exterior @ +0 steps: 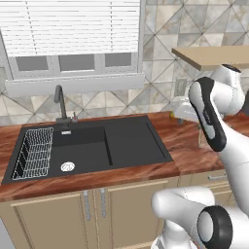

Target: Open the drawer on the right and place the cutting tools on the cutting board.

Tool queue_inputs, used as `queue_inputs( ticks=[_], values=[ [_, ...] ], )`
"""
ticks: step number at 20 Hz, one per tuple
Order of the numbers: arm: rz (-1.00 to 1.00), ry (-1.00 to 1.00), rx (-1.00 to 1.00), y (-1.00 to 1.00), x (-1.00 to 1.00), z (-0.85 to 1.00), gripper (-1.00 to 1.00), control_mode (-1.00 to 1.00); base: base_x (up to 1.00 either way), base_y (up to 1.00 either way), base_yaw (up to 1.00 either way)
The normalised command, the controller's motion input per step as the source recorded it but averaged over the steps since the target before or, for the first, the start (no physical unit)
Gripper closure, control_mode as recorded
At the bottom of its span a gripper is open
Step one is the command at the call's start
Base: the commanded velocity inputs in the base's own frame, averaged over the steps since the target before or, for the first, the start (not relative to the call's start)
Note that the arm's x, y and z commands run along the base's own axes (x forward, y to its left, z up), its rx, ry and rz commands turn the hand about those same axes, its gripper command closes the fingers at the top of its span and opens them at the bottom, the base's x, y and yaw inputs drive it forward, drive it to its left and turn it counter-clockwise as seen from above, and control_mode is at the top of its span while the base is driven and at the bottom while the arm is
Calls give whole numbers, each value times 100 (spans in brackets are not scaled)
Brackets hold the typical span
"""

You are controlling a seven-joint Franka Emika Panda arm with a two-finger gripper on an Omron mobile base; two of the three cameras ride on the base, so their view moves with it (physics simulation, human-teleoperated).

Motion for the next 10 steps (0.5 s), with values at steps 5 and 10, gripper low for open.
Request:
queue_inputs(
  ticks=[5, 10],
  values=[
    [-39, 0, 41, -100, -57, -46, -100, -100, 0, 0, 0],
    [-42, 0, 30, -97, -32, -53, -100, -100, 0, 0, 0]
  ],
)
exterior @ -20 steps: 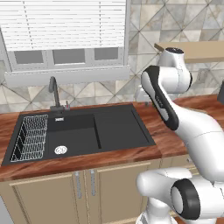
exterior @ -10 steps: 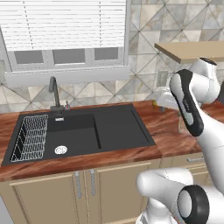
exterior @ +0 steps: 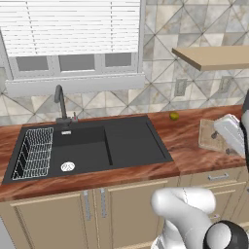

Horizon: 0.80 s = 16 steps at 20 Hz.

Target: Open the drawer on the right and place the cutting tools on the cutting board.

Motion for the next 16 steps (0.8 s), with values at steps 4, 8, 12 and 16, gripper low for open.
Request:
queue_inputs(
  ticks=[4, 8, 12, 16],
  values=[
    [-28, 0, 1, -88, -16, -58, -100, -100, 0, 0, 0],
    [-30, 0, 6, -87, -33, -71, -100, -100, 0, 0, 0],
    [-30, 0, 8, -80, -29, -81, -100, -100, 0, 0, 0],
    [-31, 0, 17, -65, -20, -82, -100, -100, 0, 0, 0]
  ],
)
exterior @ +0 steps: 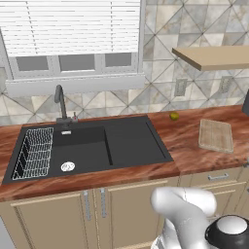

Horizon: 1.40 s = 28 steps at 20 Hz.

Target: Open the drawer on the right and place the cutting tools on the cutting board.

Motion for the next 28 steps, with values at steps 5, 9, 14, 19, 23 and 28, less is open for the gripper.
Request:
queue_inputs(
  ticks=[5, 9, 14, 19, 23, 28],
  values=[
    [-14, -1, 4, -8, 14, -48, -100, -100, 0, 0, 0],
    [-4, -1, 0, 0, 17, -35, -100, -100, 0, 0, 0],
    [0, -14, 13, -5, 0, -36, -100, -100, 0, 0, 0],
    [0, -27, 27, 0, 0, -30, -100, -100, 0, 0, 0],
    [-1, -27, 30, 0, 0, -23, -100, -100, 0, 0, 0],
    [0, -6, -4, 0, 18, -14, -100, -100, 0, 0, 0]
  ],
)
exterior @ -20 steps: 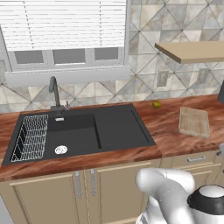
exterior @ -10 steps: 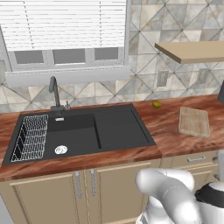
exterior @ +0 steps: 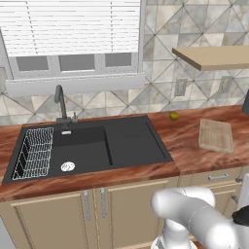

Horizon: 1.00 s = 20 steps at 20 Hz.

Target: Open the drawer on the right and place the cutting tools on the cutting board.

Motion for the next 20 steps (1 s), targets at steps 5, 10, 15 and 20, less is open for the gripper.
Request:
queue_inputs(
  ticks=[5, 10, 15, 20],
  values=[
    [0, -4, -5, -1, 31, -18, -100, -100, 0, 0, 0],
    [0, -4, -5, -8, 38, -21, -100, -100, 0, 0, 0],
    [0, -5, -5, -16, 41, -23, -100, -100, 0, 0, 0],
    [0, -6, -6, -17, 34, -26, -100, -100, 0, 0, 0]
  ],
)
